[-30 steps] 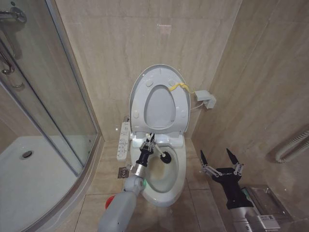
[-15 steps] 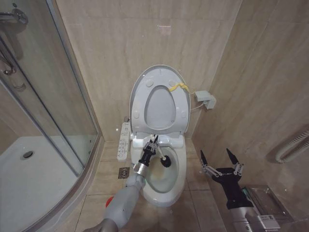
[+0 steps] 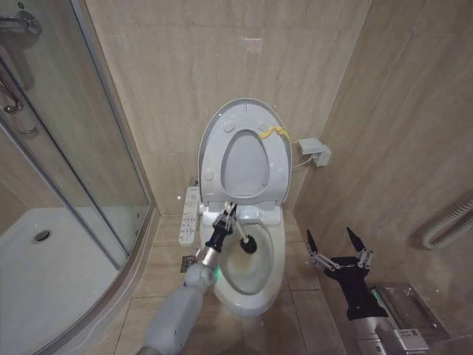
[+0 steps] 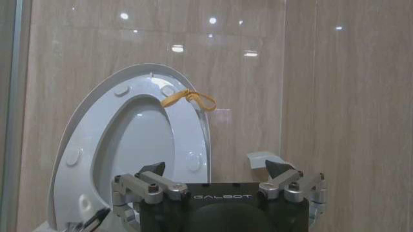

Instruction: Open the toilet lid, clean the toilet bowl with a toilet brush, close the toilet lid, and flush.

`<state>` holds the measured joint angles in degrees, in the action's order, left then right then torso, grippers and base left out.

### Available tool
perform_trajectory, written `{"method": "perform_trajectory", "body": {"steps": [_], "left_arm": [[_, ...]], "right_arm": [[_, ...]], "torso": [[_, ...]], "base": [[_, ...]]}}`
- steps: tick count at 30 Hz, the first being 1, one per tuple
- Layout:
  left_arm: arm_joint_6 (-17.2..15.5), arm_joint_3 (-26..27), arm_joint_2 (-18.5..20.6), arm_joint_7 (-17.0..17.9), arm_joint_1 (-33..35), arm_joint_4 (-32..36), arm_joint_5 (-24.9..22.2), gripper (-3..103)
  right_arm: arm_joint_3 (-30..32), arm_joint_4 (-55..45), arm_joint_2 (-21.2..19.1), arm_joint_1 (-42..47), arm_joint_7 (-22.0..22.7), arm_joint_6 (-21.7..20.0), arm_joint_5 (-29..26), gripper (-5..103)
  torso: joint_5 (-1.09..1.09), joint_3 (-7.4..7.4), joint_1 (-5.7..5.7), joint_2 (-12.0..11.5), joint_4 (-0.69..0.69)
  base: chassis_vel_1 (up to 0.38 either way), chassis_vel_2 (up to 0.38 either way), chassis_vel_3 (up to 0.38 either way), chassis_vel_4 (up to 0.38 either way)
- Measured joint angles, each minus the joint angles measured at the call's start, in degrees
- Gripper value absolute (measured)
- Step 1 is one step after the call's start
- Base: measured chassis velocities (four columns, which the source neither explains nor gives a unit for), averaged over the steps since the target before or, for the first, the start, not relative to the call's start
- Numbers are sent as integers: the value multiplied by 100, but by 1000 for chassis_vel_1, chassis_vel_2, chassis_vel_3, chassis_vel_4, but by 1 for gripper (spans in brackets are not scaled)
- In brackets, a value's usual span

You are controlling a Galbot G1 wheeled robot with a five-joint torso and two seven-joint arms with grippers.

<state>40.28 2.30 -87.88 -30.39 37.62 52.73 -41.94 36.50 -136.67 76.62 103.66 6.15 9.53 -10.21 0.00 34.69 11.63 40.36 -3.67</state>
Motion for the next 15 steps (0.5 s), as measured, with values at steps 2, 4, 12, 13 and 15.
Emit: {"method": "perform_trajectory", "body": {"steps": [2,4,12,13,15], "left_arm": [[40,1,-189,-39,-197,-271,-1,20],[78,2,-306,-84,-293,-443,-12,20],[288,52,-436,-348,-543,-1454,-101,20],[290,35,-436,-355,-500,-1426,-95,20],[275,9,-435,-352,-449,-1348,-87,20]], "right_arm": [[0,0,0,0,0,0,0,100],[0,0,0,0,0,0,0,100],[0,0,0,1,0,0,1,100],[0,0,0,0,0,1,1,100],[0,0,0,0,0,-1,0,100]], "torso": [[1,0,0,0,-1],[0,0,0,0,-1],[2,1,0,0,7],[3,-1,0,1,3],[2,-1,0,1,4]], "base": [[0,0,0,0],[0,0,0,0],[0,0,0,0],[0,0,0,0],[0,0,0,0]]}}
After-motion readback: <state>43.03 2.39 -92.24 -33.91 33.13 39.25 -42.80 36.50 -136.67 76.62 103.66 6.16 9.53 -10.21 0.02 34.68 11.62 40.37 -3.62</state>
